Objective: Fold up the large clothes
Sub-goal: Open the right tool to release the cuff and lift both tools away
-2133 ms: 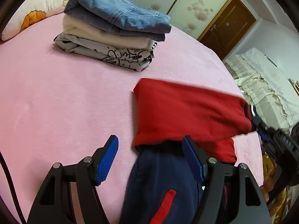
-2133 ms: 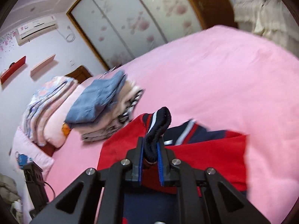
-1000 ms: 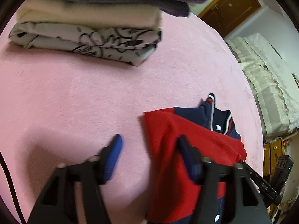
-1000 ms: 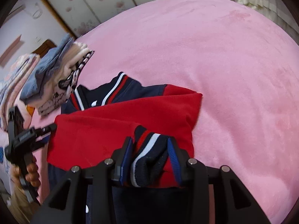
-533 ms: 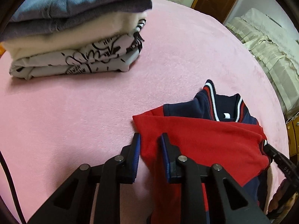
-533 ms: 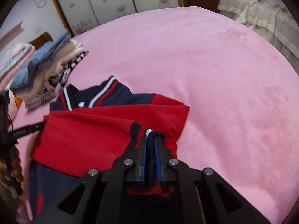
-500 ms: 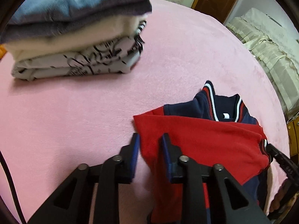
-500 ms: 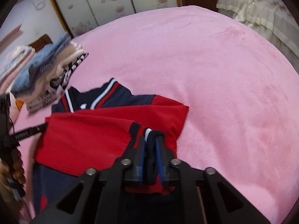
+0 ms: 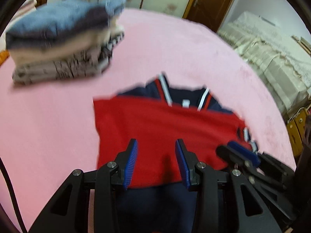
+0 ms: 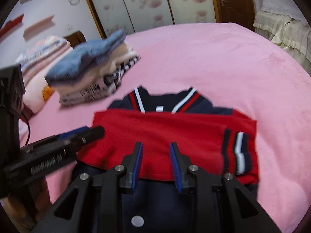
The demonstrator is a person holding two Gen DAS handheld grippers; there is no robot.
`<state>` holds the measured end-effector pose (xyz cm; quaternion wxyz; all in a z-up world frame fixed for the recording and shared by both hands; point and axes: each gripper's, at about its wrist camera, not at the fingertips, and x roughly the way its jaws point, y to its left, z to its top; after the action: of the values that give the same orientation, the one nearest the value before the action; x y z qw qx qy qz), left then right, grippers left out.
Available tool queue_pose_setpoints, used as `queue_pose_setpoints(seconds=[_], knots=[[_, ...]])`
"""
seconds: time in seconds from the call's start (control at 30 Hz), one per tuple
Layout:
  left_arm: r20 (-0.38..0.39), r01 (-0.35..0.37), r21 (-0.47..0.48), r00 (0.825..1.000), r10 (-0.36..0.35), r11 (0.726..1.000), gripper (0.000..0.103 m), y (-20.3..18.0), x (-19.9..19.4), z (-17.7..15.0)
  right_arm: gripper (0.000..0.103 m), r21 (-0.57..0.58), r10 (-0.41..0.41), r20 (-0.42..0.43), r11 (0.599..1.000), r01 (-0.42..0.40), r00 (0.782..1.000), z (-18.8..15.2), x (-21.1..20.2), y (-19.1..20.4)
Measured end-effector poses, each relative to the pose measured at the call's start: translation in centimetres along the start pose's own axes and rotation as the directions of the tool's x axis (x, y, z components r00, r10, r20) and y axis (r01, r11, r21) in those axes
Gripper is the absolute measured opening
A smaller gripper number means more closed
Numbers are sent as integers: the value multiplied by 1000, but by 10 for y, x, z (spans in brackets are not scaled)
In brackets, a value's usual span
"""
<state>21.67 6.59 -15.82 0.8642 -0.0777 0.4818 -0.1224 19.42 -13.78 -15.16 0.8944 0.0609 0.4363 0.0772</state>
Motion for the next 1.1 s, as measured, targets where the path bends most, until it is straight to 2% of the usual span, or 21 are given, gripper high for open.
queue_pose_setpoints(seconds=[0.03,0.07,0.1,0.13,0.23,0.27,0.67,0.77,0.83,1.03,1.1], knots=[[-12,-16,-1,1000,16,1000,37,3,4,-3,27,9,-35,-15,999,35,999,-2,4,-6],[-23,-33,-2,999,33,999,36,8,8,-6,22,35,-77,-33,996,78,997,-5,7,-18],[-29,-35,-10,999,34,999,35,14,10,-9,14,55,-82,-40,995,84,996,-6,7,-26],[-31,-18,-18,999,18,1000,33,19,11,-10,0,84,-73,-52,993,77,996,-8,5,-39],[-34,19,-42,999,-20,999,30,28,11,-14,0,128,-37,-63,991,45,997,-15,-2,-61],[-33,21,-45,999,-22,999,30,29,12,-16,0,117,-63,-58,991,70,996,-17,-5,-62],[-37,2,-50,999,-4,999,32,24,7,-15,2,158,-23,-53,987,32,998,-16,-12,-57],[-39,-1,-52,999,-1,999,41,20,0,-13,3,158,-15,-45,987,22,999,-14,-21,-53],[-25,-26,-42,999,25,999,54,15,-8,-12,3,159,-12,-43,987,19,999,-13,-27,-50],[21,-72,3,997,72,997,69,-1,-44,-9,5,166,10,-37,986,-4,999,-11,-49,-40],[34,-77,10,996,76,997,69,-6,-58,-9,7,166,13,-29,986,-8,999,-13,-59,-36]])
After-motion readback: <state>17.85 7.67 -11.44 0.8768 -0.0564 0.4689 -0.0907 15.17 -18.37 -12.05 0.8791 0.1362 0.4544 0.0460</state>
